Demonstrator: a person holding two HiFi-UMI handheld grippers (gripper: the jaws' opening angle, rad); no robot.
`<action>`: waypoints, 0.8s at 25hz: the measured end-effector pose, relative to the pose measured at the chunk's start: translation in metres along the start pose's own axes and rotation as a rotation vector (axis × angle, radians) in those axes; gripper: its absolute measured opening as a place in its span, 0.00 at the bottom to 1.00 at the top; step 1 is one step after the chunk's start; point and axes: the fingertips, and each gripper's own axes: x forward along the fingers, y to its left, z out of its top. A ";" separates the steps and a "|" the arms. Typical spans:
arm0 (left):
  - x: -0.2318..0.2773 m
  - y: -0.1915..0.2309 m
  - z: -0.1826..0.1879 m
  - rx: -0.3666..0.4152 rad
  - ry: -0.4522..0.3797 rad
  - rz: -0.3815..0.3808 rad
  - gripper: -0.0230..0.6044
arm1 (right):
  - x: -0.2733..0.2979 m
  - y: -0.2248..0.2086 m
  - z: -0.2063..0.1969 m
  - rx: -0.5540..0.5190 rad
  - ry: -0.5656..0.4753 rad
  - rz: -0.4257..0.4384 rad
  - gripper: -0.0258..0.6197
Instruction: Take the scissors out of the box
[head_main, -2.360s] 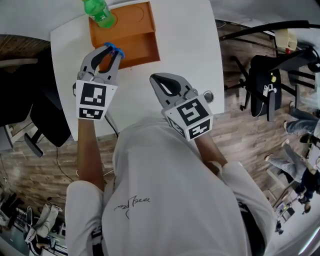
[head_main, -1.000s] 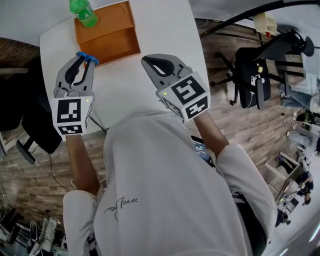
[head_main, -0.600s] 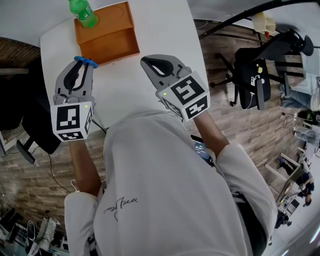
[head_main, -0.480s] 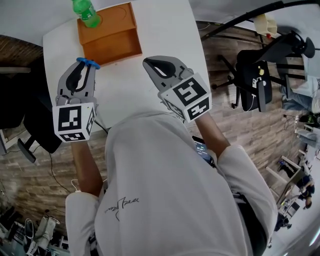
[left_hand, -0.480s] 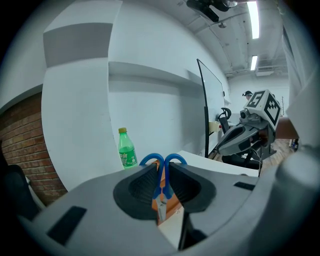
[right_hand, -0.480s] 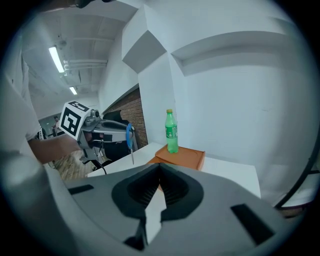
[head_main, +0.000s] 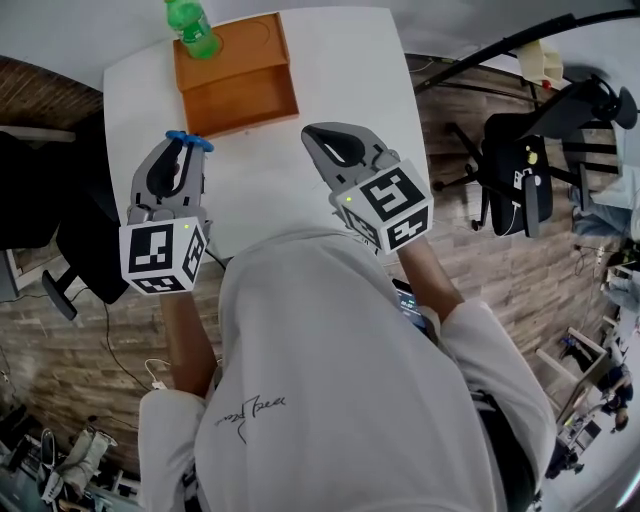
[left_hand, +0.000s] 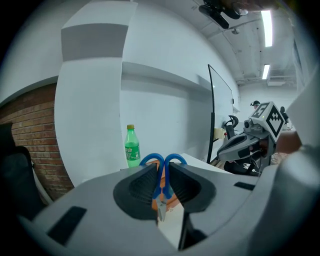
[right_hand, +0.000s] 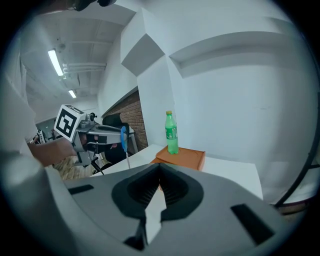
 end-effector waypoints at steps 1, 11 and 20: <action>-0.002 0.000 -0.001 -0.010 0.000 0.001 0.17 | 0.000 0.001 0.000 0.002 -0.001 0.000 0.05; -0.010 -0.004 -0.018 -0.088 0.015 0.044 0.17 | -0.003 0.003 0.000 0.048 -0.026 -0.005 0.05; -0.020 -0.002 -0.028 -0.193 -0.009 0.092 0.17 | -0.003 0.007 -0.002 0.055 -0.027 0.005 0.05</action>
